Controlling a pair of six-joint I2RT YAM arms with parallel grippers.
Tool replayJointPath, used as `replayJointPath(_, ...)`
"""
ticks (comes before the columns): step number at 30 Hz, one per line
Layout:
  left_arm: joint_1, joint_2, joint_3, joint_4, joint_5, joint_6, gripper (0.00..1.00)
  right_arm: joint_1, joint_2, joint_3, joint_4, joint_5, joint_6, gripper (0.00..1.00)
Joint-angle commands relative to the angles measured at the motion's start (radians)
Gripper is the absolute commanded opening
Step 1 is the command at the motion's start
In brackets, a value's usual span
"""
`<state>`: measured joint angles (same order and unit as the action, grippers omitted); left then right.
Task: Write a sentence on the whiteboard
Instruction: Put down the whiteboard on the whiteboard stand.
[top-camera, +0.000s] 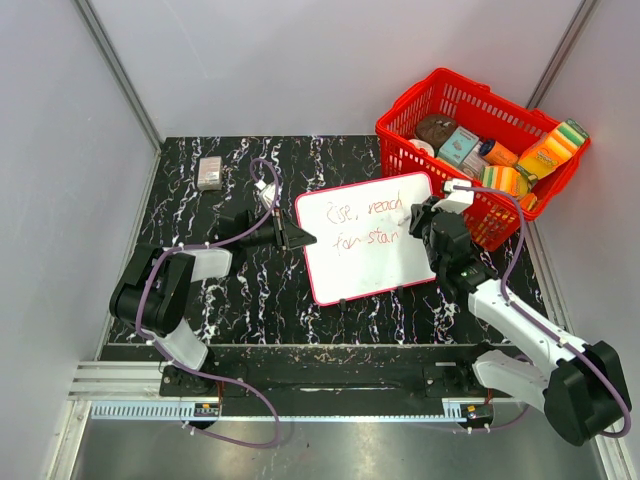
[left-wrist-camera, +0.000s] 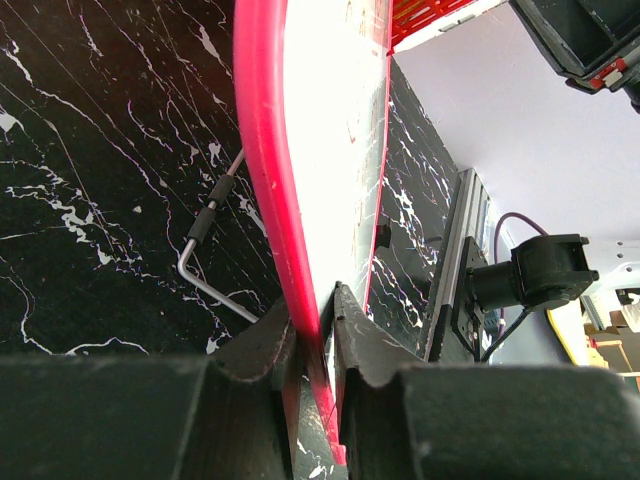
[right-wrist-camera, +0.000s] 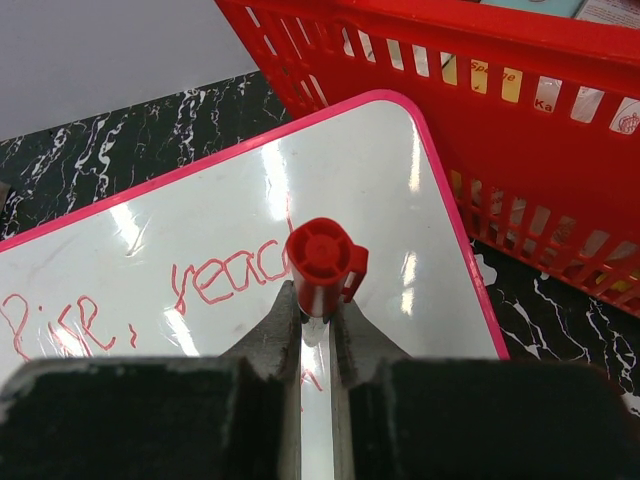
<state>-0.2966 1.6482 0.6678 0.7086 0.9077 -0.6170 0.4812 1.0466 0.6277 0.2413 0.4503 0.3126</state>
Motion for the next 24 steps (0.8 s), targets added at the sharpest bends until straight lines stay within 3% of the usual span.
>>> replayJointPath(1,-0.018,-0.025,0.021,0.015,-0.020,0.086,0.00,-0.009,0.001,-0.003,0.041,-0.013,0.010,0.00)
replayJointPath(24,-0.018,-0.025,0.021,0.017,-0.020,0.088,0.00,-0.021,0.007,-0.014,0.021,0.036,0.003,0.00)
